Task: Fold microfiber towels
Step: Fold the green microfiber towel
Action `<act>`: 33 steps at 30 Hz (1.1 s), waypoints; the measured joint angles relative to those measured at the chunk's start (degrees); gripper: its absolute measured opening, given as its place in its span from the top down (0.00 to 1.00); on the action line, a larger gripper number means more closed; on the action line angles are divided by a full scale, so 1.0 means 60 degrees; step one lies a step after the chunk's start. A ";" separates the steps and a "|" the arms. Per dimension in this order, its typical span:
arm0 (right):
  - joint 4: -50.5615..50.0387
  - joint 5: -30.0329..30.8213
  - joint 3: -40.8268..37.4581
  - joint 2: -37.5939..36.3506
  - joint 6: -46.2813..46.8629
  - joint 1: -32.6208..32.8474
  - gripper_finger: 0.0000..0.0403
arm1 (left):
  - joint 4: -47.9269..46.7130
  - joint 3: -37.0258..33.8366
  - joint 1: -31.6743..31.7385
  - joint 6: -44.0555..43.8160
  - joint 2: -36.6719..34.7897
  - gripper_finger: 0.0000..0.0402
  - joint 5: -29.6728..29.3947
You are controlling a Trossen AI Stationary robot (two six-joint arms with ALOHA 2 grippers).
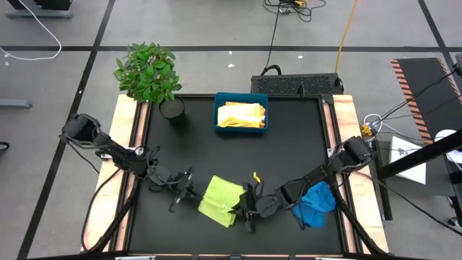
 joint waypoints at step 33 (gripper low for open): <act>-0.2630 0.1692 -0.0018 0.0412 0.1970 -0.0441 1.00 | -0.0885 0.0004 0.2067 0.0049 0.1045 0.95 -0.0795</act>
